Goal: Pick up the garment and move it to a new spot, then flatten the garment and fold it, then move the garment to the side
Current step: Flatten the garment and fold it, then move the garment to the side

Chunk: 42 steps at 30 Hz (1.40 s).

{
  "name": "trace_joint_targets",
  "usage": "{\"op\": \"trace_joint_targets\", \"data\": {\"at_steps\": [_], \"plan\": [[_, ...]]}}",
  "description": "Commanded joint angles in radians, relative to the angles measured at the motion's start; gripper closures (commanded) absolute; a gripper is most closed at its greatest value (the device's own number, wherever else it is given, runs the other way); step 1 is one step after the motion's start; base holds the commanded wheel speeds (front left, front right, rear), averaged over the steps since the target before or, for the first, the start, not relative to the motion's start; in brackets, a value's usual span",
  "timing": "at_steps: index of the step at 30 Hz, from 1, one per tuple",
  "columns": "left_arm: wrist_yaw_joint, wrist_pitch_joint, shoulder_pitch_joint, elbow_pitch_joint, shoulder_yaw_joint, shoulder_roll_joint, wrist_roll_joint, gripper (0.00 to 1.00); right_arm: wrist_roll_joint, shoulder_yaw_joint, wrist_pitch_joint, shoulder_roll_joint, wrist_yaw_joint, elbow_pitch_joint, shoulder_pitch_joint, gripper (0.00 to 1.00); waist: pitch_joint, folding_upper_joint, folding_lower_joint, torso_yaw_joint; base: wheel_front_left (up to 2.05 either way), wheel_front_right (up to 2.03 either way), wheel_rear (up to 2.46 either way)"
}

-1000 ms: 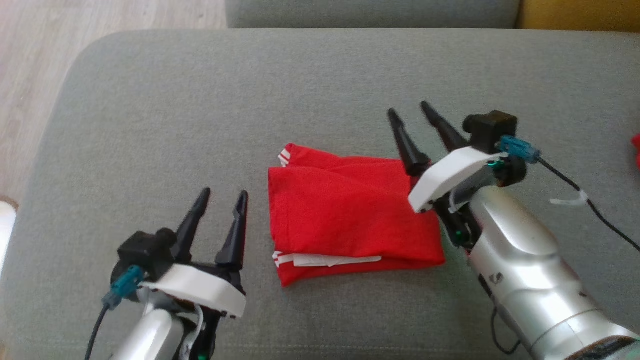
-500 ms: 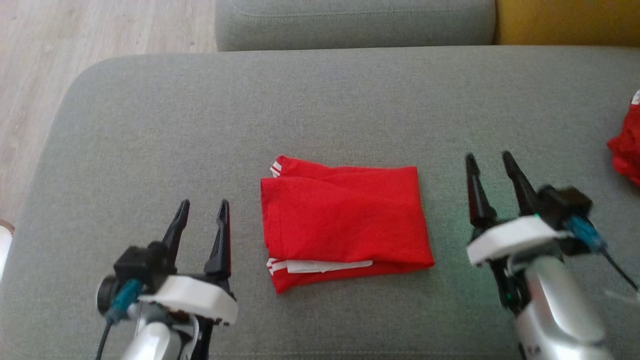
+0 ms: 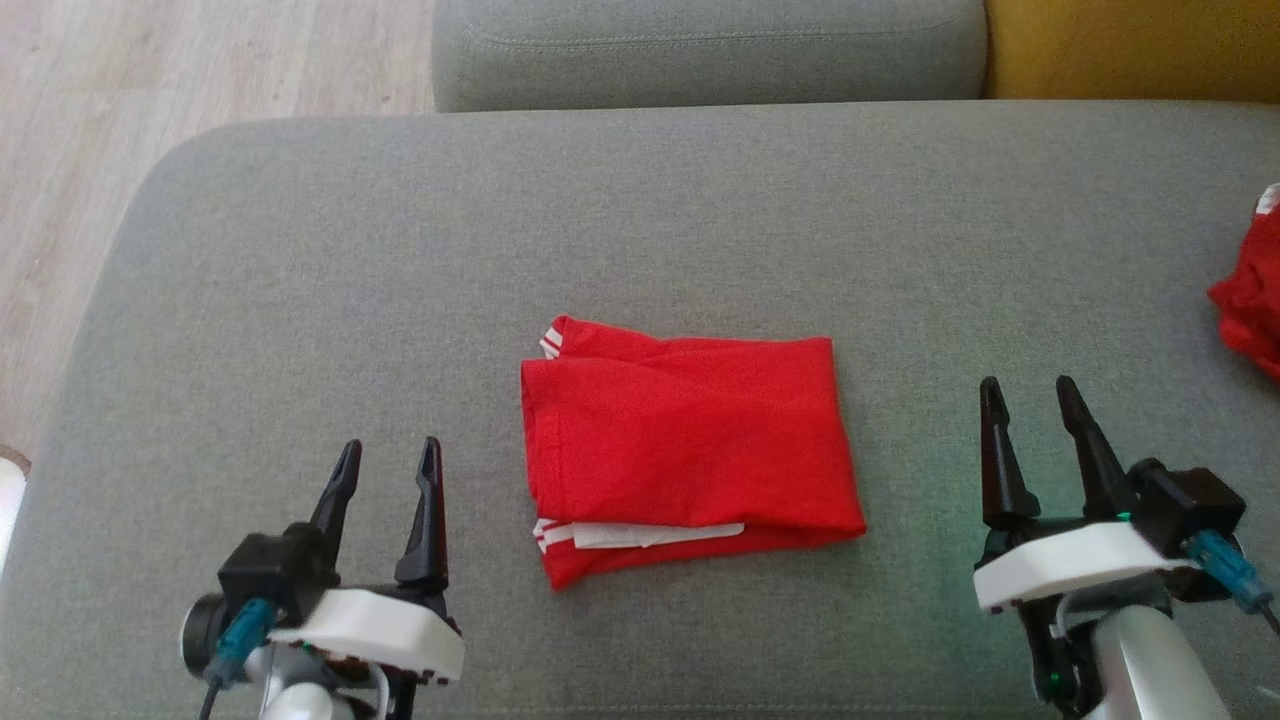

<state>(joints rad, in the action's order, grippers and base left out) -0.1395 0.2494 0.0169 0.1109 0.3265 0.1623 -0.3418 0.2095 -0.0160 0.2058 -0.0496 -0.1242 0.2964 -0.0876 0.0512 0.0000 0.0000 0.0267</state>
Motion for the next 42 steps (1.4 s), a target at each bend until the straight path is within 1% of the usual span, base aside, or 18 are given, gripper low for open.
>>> {"op": "trace_joint_targets", "data": {"at_steps": [1, 15, 33, 38, 42], "plan": [[0.004, 0.012, -0.030, -0.023, -0.045, -0.001, 0.010, 0.00, -0.007, -0.018, -0.003, -0.001, -0.007, -0.041, -0.013, 0.00, -0.001, 0.0000, 0.0000, 0.000, 0.00, 0.00, 0.00], [0.050, 0.012, -0.014, 0.002, -0.085, -0.039, 0.051, 0.00, -0.016, -0.012, -0.041, -0.001, -0.007, -0.095, 0.025, 0.00, -0.012, 0.0000, 0.0000, 0.003, 0.00, 0.00, 0.00], [0.082, 0.012, 0.002, 0.016, -0.115, -0.063, 0.081, 0.00, -0.023, -0.014, -0.065, -0.001, -0.007, -0.105, 0.039, 0.00, -0.023, 0.0000, 0.0000, 0.003, 0.00, 0.00, 0.00], [0.090, 0.012, -0.002, 0.015, -0.114, -0.071, 0.090, 0.00, -0.022, -0.029, -0.132, -0.001, -0.007, -0.093, 0.016, 0.00, -0.016, 0.0000, 0.0000, 0.012, 0.00, 0.00, 0.00], [0.097, 0.012, -0.014, 0.010, -0.106, -0.080, 0.096, 0.00, 0.000, -0.052, -0.250, -0.001, -0.007, -0.074, -0.032, 0.00, 0.003, 0.0000, 0.0000, 0.027, 0.00, 0.00, 0.00]]}}
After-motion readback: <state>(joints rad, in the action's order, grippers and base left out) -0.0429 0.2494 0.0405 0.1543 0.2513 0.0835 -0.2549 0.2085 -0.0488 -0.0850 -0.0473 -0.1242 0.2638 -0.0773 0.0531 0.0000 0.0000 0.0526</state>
